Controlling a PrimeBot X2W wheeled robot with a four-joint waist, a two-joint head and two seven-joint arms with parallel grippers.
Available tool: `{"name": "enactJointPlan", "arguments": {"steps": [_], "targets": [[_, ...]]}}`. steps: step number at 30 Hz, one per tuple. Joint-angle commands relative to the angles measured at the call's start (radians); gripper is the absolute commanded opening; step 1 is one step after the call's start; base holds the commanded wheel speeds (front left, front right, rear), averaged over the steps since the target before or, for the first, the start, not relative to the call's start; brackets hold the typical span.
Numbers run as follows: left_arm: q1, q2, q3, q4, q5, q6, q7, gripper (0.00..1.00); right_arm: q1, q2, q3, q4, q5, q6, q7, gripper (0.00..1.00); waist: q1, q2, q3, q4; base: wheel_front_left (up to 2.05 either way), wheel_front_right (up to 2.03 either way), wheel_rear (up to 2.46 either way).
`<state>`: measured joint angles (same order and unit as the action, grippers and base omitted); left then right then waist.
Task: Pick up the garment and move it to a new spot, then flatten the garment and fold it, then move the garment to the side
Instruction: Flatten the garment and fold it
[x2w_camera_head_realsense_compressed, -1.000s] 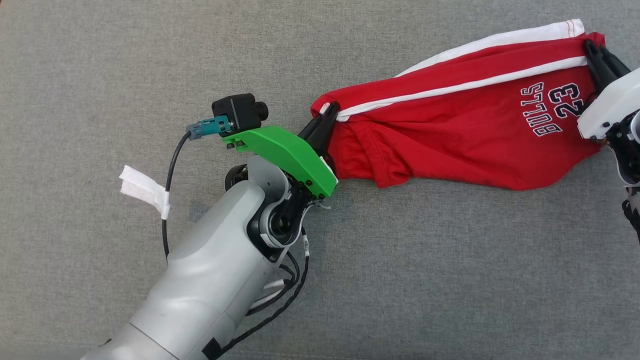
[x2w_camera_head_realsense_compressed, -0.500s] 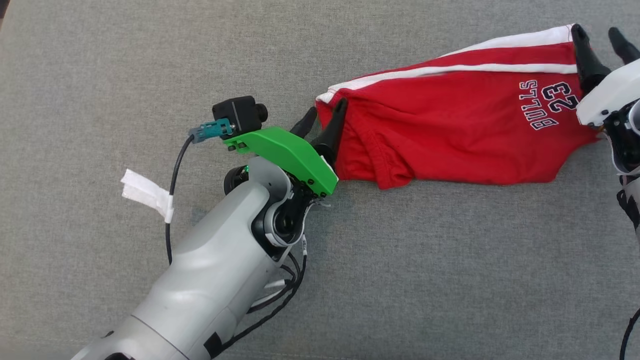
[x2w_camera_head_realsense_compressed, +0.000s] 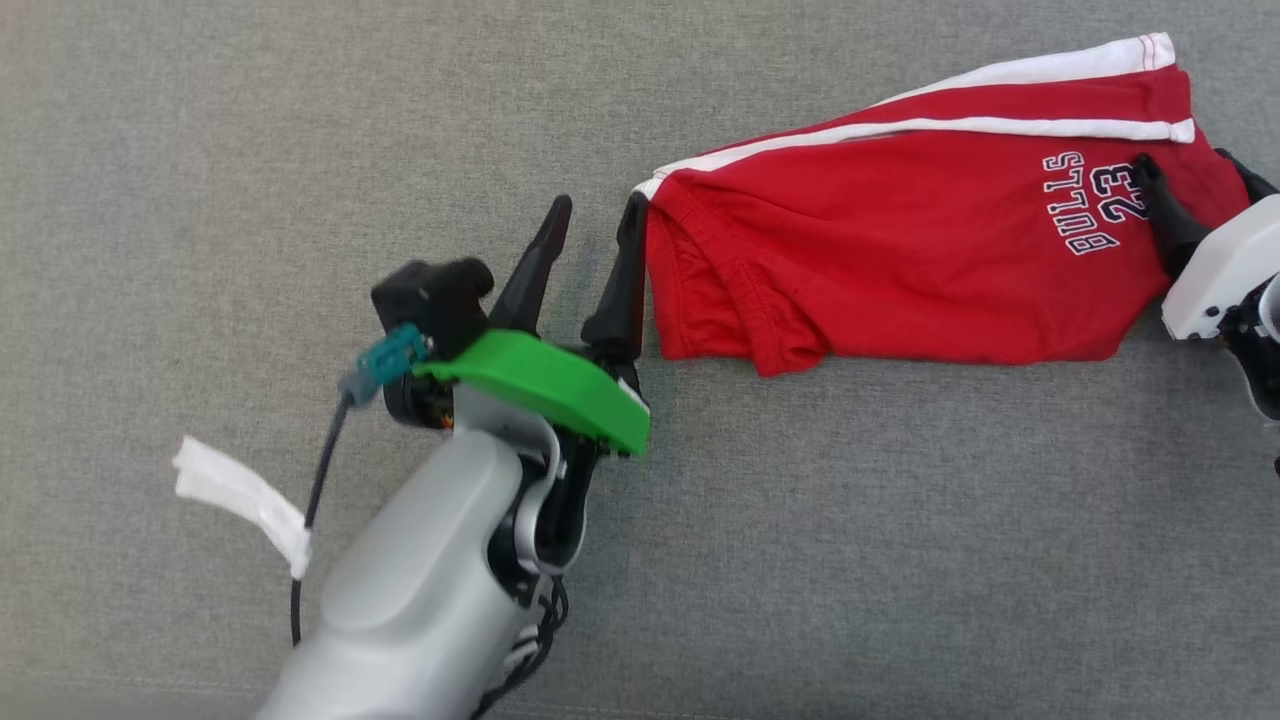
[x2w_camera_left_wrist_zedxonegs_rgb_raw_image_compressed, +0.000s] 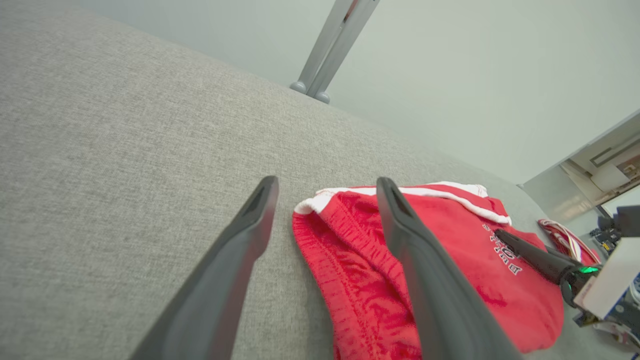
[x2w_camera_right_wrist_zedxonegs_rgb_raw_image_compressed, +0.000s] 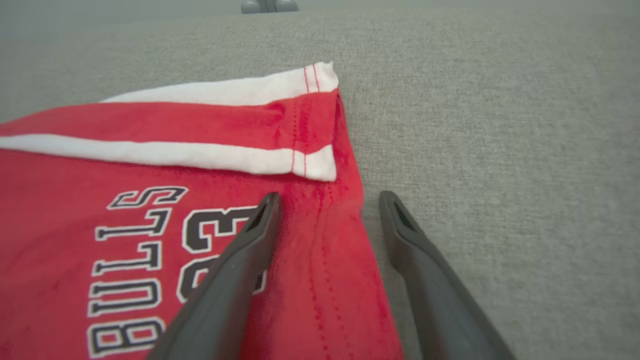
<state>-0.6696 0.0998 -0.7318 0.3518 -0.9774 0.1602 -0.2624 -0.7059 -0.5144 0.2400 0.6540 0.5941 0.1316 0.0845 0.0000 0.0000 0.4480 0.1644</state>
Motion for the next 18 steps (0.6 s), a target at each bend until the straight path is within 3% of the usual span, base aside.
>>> {"name": "enactJointPlan", "arguments": {"steps": [1,8,9,12,18], "targets": [[0.064,-0.004,0.026,-0.042,0.073,0.008,-0.002,1.00,0.010,-0.012,0.004,0.018,-0.020,-0.002,0.018,1.00,0.0000,0.0000,0.007,0.011,0.00,0.00,0.00],[0.224,-0.025,0.120,-0.178,0.401,-0.020,-0.003,1.00,-0.012,0.031,-0.014,0.091,-0.038,-0.002,0.061,1.00,0.0000,0.0000,0.011,0.043,0.00,0.00,0.00],[0.240,-0.031,0.135,-0.190,0.432,-0.029,-0.003,1.00,-0.017,0.047,-0.018,0.091,-0.024,-0.001,0.058,0.00,0.0000,0.0000,0.008,0.047,0.00,0.00,0.00],[0.281,-0.039,0.168,-0.207,0.506,-0.047,-0.003,1.00,-0.014,0.071,-0.007,0.077,0.009,0.001,0.070,0.00,0.0000,0.0000,-0.006,0.050,0.00,0.00,0.00],[0.344,-0.047,0.244,-0.217,0.604,-0.082,-0.003,1.00,0.008,0.004,-0.043,0.046,0.063,-0.002,0.042,0.00,0.0000,0.0000,-0.046,0.039,0.00,0.00,0.00]]}}
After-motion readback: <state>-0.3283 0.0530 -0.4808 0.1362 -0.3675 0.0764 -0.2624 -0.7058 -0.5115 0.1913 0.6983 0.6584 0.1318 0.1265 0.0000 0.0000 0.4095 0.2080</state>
